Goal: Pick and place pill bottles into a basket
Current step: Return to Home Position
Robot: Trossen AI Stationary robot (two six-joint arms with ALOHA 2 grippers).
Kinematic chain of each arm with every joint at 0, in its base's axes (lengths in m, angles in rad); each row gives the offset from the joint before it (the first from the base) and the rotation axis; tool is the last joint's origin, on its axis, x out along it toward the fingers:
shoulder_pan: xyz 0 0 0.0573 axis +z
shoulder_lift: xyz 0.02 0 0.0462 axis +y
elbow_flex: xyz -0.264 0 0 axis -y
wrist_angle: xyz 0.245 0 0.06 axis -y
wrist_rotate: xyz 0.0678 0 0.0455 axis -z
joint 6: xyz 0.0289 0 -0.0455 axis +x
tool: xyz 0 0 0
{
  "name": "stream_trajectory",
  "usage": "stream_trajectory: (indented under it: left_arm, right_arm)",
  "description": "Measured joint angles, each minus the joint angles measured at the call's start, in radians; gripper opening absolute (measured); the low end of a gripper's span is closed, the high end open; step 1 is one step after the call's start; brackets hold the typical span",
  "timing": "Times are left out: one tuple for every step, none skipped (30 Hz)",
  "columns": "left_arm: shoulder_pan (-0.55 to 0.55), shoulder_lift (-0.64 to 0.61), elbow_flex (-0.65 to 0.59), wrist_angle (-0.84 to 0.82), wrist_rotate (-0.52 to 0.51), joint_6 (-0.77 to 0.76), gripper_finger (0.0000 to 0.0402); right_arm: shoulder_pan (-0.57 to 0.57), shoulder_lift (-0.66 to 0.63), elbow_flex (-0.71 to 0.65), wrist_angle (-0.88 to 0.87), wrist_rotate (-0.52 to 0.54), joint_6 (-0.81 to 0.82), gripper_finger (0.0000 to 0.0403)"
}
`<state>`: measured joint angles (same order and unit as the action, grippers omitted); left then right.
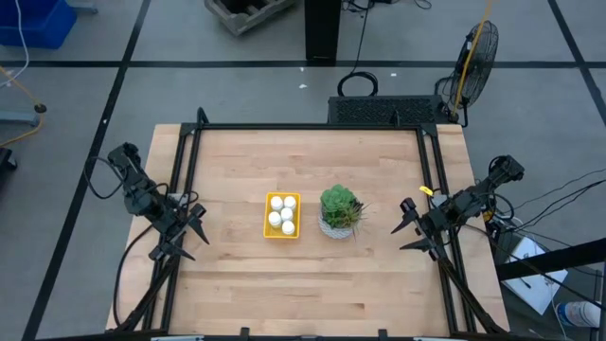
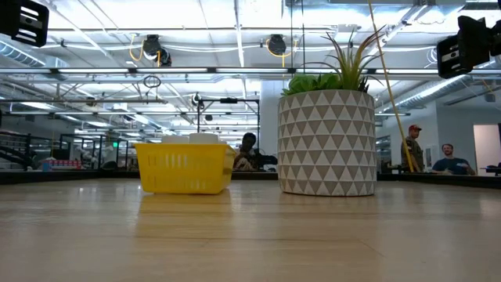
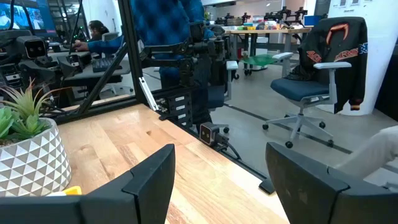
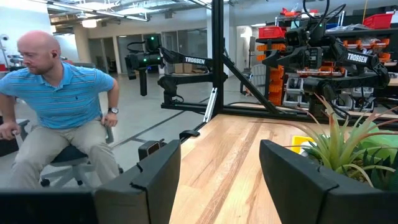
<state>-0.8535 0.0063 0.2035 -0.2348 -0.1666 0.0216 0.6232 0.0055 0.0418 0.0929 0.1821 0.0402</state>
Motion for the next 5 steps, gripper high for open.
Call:
stream_trajectory:
  left_arm:
    - [0.000,0.000,0.000,0.000,0.000,0.000,0.0253]
    - [0.000,0.000,0.000,0.000,0.000,0.000,0.0253]
    - [0.000,0.000,0.000,0.000,0.000,0.000,0.0253]
    - [0.000,0.000,0.000,0.000,0.000,0.000,0.0253]
    - [0.000,0.000,0.000,0.000,0.000,0.000,0.0253]
  right_arm:
    - [0.000,0.000,0.000,0.000,0.000,0.000,0.0210]
    - [0.000,0.000,0.000,0.000,0.000,0.000,0.0210]
    - [0.000,0.000,0.000,0.000,0.000,0.000,0.0210]
    - [0.000,0.000,0.000,0.000,0.000,0.000,0.0210]
    - [0.000,0.000,0.000,0.000,0.000,0.000,0.0210]
